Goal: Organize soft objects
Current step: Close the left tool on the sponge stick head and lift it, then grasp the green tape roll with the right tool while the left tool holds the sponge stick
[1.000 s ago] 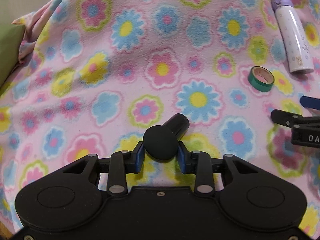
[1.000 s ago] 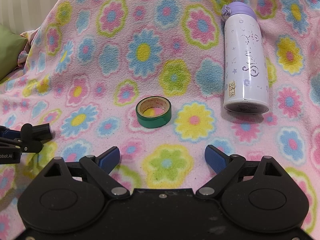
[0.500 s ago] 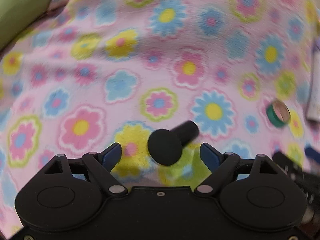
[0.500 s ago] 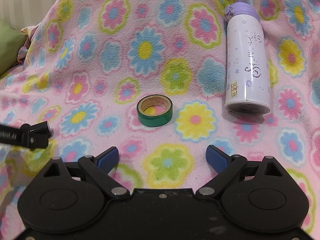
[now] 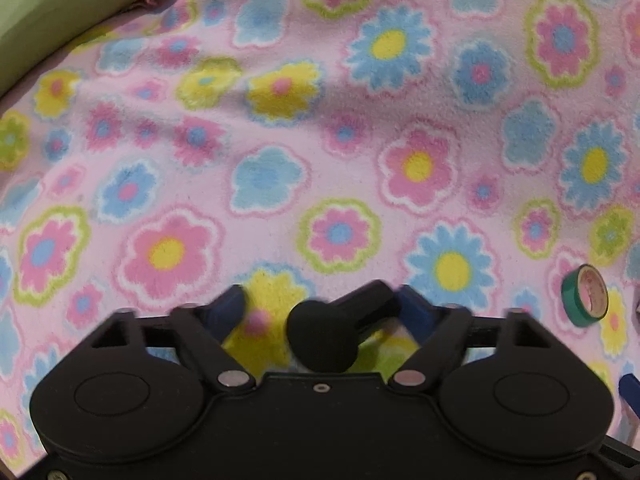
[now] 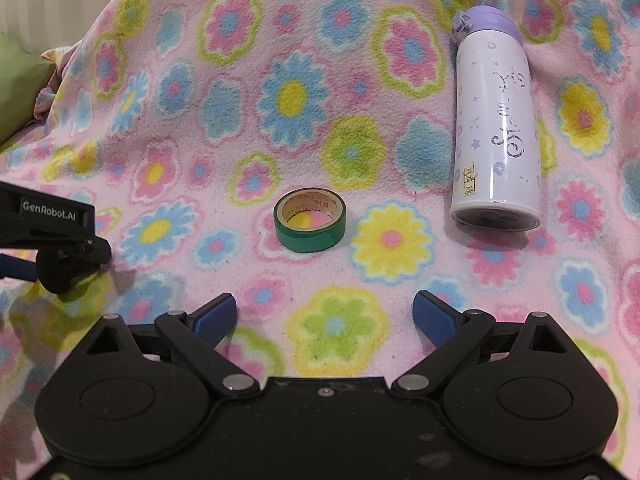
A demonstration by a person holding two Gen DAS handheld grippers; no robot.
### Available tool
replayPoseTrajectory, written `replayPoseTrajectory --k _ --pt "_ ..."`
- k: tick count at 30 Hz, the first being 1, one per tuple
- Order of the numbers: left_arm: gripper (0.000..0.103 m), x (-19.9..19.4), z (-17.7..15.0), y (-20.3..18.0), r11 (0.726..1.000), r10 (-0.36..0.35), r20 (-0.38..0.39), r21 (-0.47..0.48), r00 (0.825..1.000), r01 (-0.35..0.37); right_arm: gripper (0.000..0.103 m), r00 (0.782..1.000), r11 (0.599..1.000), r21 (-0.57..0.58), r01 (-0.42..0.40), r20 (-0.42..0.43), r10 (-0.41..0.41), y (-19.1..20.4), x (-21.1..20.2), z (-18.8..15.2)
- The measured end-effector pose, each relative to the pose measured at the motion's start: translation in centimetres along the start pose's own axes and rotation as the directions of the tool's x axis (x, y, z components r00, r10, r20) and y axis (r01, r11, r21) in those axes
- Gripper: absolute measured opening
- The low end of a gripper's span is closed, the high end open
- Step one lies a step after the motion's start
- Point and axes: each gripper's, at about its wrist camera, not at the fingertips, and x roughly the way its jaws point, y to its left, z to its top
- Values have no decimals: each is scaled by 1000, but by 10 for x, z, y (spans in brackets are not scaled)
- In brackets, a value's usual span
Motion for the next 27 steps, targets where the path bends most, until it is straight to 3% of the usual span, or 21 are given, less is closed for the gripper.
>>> replayPoseTrajectory --k 7,10,18,21,22,26,27 --pt "59 -5 3 10 998 -63 0 26 998 63 96 1000 999 39 26 11 -26 1 2 11" --pt "49 -11 4 11 992 -112 4 53 994 112 97 1000 998 62 24 16 -25 4 9 23" --pt "51 -14 6 19 982 -180 -34 58 983 182 96 999 998 37 48 9 -49 17 40 44" --pt "61 -15 6 20 978 -186 -41 87 982 189 87 999 997 57 54 -9 -53 16 50 47" --pt "67 -16 5 20 976 -186 -39 106 982 189 80 998 996 63 56 -12 -55 15 52 47" --pt "73 -20 -4 21 958 -194 -23 212 981 194 47 1000 998 67 20 6 -21 10 54 48" --pt "75 -21 -6 22 952 -196 -20 235 980 195 47 1000 998 62 11 8 -11 11 54 48"
